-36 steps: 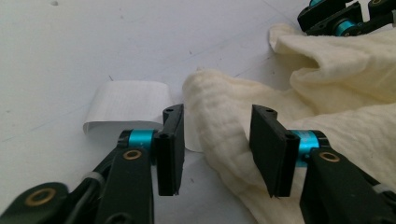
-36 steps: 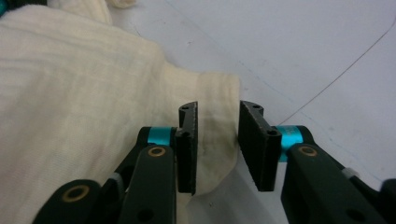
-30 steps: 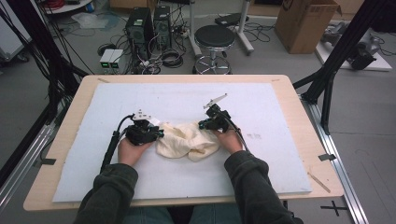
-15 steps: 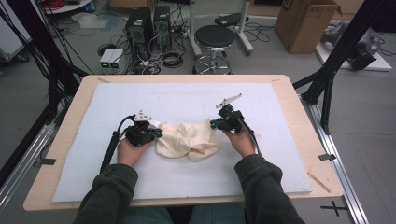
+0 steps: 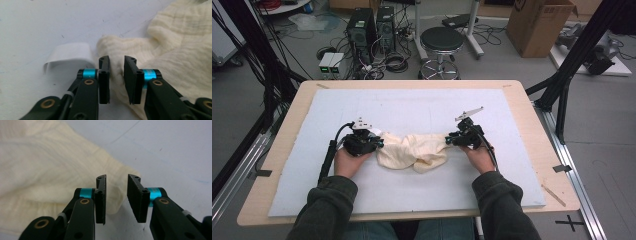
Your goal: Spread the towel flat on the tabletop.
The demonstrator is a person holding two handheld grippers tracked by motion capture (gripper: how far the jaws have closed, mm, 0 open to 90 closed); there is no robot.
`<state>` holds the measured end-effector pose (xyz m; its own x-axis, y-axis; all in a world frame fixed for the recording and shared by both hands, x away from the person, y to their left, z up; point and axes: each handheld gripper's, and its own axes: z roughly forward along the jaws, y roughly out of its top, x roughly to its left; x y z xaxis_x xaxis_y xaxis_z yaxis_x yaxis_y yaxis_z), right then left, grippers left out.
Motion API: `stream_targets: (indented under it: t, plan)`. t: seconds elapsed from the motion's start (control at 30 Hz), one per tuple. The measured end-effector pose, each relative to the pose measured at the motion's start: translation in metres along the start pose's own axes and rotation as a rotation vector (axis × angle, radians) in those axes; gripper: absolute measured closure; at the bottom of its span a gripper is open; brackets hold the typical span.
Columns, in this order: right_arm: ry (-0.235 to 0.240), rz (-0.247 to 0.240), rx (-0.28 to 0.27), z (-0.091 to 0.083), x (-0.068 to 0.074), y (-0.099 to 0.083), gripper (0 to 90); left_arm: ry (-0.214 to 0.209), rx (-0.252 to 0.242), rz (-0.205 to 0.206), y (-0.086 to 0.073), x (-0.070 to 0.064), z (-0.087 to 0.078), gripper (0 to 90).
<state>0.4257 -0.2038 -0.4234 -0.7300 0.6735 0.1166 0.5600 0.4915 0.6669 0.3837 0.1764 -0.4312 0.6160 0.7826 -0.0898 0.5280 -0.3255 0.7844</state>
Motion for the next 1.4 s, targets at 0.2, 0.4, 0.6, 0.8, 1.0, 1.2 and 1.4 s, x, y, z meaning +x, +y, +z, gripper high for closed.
stream_targets:
  t: [0.2,0.4,0.6,0.8,1.0,1.2,1.4]
  plan:
    - [0.017,0.037,-0.056,-0.003,-0.010,0.007,55.6,-0.011,-0.057,-0.062,0.006,0.009,-0.005,66.0]
    - [0.049,0.036,-0.039,0.010,-0.013,0.009,53.0,-0.016,-0.004,-0.064,0.006,0.007,0.008,60.6]
    - [-0.005,-0.022,0.011,0.021,-0.007,0.008,66.5,0.004,0.057,-0.043,0.003,0.005,0.017,68.4]
    - [-0.015,-0.049,0.012,0.021,-0.006,0.008,86.9,0.009,0.059,-0.035,0.003,0.004,0.018,84.9]
    - [0.046,-0.047,-0.014,0.014,-0.004,0.008,87.8,0.000,0.018,-0.025,0.006,0.003,0.008,86.3]
    - [0.073,-0.089,-0.094,-0.009,0.010,0.013,87.8,0.001,-0.022,-0.024,0.009,0.006,-0.005,86.2]
    - [0.088,-0.112,-0.132,-0.027,0.019,0.012,87.8,-0.007,-0.046,-0.003,0.012,0.003,-0.016,86.3]
